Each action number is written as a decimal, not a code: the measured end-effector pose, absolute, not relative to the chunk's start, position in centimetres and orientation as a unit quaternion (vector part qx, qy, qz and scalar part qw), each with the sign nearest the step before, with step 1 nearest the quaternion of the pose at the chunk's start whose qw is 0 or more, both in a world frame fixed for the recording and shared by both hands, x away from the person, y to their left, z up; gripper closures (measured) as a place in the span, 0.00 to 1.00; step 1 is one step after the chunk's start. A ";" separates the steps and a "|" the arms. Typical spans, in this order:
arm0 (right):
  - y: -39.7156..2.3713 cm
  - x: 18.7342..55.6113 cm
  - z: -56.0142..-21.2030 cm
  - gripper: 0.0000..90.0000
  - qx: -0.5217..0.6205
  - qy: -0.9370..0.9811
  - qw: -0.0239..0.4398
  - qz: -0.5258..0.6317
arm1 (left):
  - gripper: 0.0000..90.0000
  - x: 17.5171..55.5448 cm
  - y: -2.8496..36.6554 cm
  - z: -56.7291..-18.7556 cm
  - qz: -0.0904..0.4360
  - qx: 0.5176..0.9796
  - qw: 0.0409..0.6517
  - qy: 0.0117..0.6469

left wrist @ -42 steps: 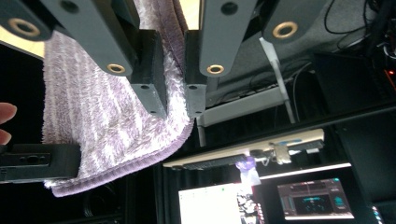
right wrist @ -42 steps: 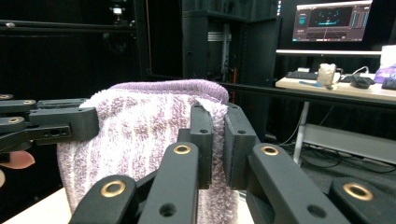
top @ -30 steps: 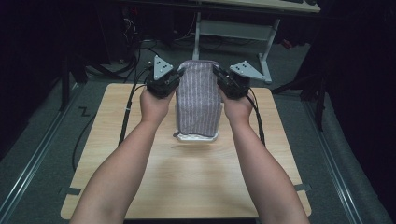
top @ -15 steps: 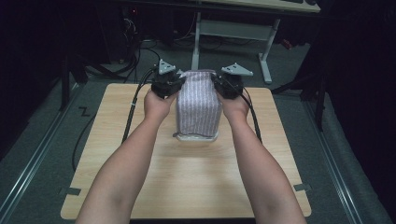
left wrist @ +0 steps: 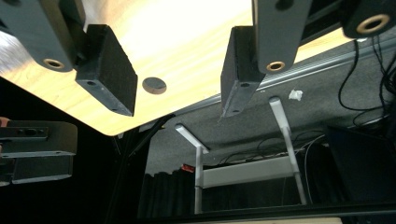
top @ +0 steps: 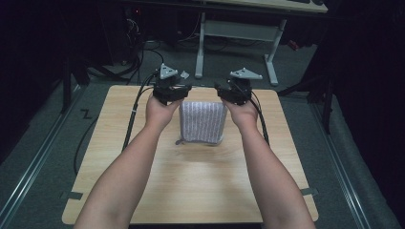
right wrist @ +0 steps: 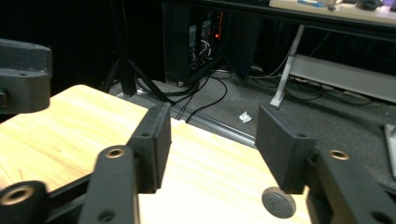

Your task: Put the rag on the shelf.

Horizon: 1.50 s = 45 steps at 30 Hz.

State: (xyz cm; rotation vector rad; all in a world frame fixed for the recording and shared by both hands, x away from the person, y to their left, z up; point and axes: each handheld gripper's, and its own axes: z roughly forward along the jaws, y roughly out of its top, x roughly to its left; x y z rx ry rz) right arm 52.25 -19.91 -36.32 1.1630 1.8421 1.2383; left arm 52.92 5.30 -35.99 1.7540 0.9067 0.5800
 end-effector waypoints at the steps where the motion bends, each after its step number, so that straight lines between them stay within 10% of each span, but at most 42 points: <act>1: -19.9 52.2 -36.3 0.49 0.441 0.698 0.313 0.469 | 0.51 52.5 5.3 -35.9 0.248 0.730 0.512 0.378; 33: -22.4 43.3 -36.4 0.43 0.412 0.704 0.314 0.486 | 0.36 45.4 9.1 -36.0 0.214 0.729 0.525 0.382; 45: -22.7 41.6 -39.9 0.46 0.413 0.722 0.303 0.465 | 0.35 43.4 10.1 -41.6 0.172 0.759 0.497 0.383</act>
